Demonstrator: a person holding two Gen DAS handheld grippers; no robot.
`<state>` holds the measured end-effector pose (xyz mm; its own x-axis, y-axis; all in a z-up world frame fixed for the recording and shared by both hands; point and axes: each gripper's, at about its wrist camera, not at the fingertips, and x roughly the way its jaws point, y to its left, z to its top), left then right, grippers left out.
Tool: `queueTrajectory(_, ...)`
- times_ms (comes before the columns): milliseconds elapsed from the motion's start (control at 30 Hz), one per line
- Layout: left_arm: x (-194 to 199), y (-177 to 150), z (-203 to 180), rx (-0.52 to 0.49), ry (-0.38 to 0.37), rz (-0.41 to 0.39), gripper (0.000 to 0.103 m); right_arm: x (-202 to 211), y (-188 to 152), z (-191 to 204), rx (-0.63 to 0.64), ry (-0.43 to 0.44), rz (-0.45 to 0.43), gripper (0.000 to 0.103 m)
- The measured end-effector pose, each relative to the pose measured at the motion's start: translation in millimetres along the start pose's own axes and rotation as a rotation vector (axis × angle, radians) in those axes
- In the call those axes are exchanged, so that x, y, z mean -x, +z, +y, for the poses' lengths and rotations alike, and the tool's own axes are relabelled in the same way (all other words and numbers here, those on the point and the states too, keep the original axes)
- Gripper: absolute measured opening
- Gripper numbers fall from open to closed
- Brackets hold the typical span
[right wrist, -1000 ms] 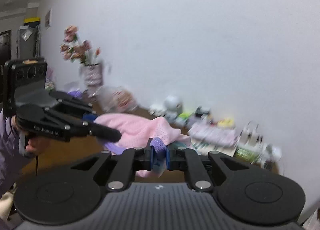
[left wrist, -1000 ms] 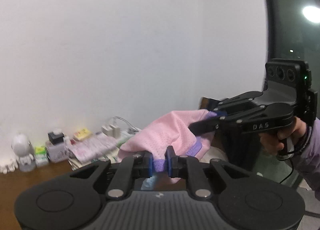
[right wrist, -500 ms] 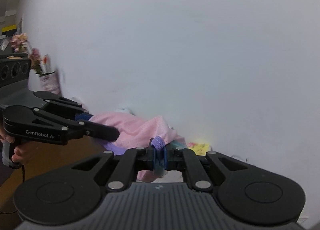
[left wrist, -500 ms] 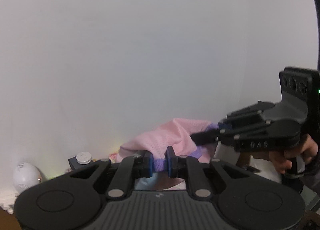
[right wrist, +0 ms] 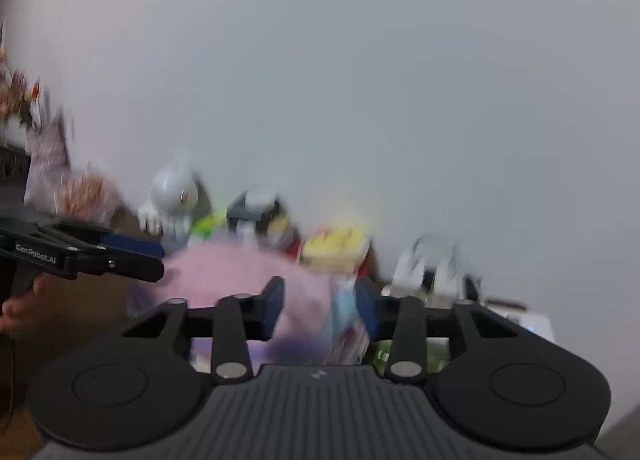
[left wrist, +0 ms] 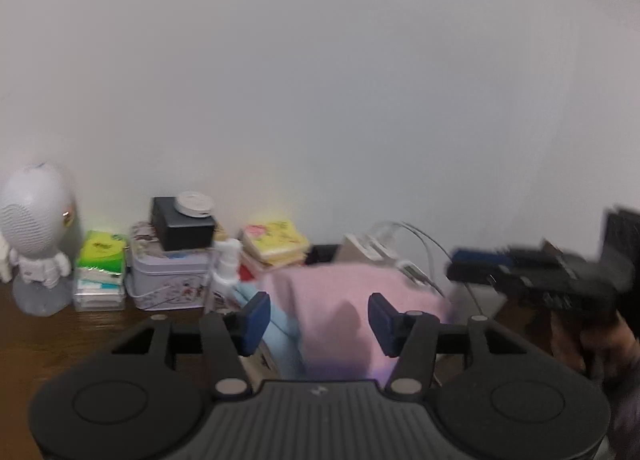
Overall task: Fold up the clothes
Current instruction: 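Lift the folded garment with both grippers and carry it onto the clothes stack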
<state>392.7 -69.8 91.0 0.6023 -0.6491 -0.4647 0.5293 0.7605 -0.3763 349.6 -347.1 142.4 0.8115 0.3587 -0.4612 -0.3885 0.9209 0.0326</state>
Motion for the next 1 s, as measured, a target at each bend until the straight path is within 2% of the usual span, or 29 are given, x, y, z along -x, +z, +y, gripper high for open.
queueTrajectory(67,-18.2,11.4,0.6,0.074,0.062,0.069,0.048,-15.6,1.1,1.5,-0.022,0.007,0.048,0.032)
queueTrajectory(133,-31.7,11.5,4.2,0.120,0.110,0.100,0.038,-34.6,-4.2,-0.8,-0.061,0.004,0.102,0.032)
queueTrajectory(200,-37.0,8.6,5.9,0.121,0.077,0.080,0.018,-52.9,-12.0,-6.7,-0.117,0.023,0.151,0.030)
queueTrajectory(233,-37.0,9.3,5.9,0.124,0.069,0.069,0.014,-60.2,-14.1,-9.6,-0.141,0.049,0.164,0.023)
queueTrajectory(267,-36.7,10.2,5.9,0.130,0.059,0.058,0.009,-60.9,-14.4,-11.5,-0.149,0.054,0.164,0.009)
queueTrajectory(333,-32.9,13.9,7.8,0.169,0.038,0.027,0.005,-56.3,-13.5,-14.3,-0.155,0.039,0.154,0.006)
queueTrajectory(367,-31.8,13.7,10.3,0.180,0.053,0.008,0.003,-54.0,-13.1,-15.7,-0.157,0.032,0.149,0.006)
queueTrajectory(433,-33.7,11.4,11.1,0.182,0.078,0.012,0.004,-49.4,-12.3,-18.5,-0.163,0.018,0.139,0.006)
queueTrajectory(533,-29.3,5.8,16.3,0.199,0.078,0.021,0.024,-42.4,-11.0,-22.8,-0.171,-0.004,0.124,0.016)
queueTrajectory(567,-23.9,4.7,20.0,0.211,0.065,0.017,0.031,-40.1,-10.6,-24.2,-0.174,-0.011,0.119,0.029)
queueTrajectory(600,-18.4,5.7,24.0,0.229,0.061,0.007,0.033,-37.8,-10.2,-25.6,-0.176,-0.019,0.114,0.044)
queueTrajectory(633,-12.9,6.9,27.9,0.247,0.058,-0.003,0.033,-35.5,-9.8,-27.0,-0.179,-0.026,0.109,0.046)
queueTrajectory(733,-5.8,8.9,26.1,0.267,0.047,-0.009,0.037,-24.6,-7.3,-32.3,-0.192,-0.015,0.086,0.044)
queueTrajectory(833,-15.9,2.7,11.2,0.199,0.014,0.062,0.032,-32.9,-10.8,-29.8,-0.188,0.028,0.149,0.027)
queueTrajectory(867,-18.2,-2.6,3.9,0.146,0.029,0.087,0.027,-35.8,-13.7,-27.7,-0.175,0.012,0.175,0.021)
queueTrajectory(900,-17.4,-6.6,1.0,0.116,0.049,0.092,0.026,-37.2,-16.4,-25.7,-0.158,-0.013,0.190,0.021)
queueTrajectory(1000,-2.9,-9.0,4.1,0.129,0.101,0.064,0.026,-24.0,-18.8,-32.8,-0.170,-0.069,0.175,0.021)
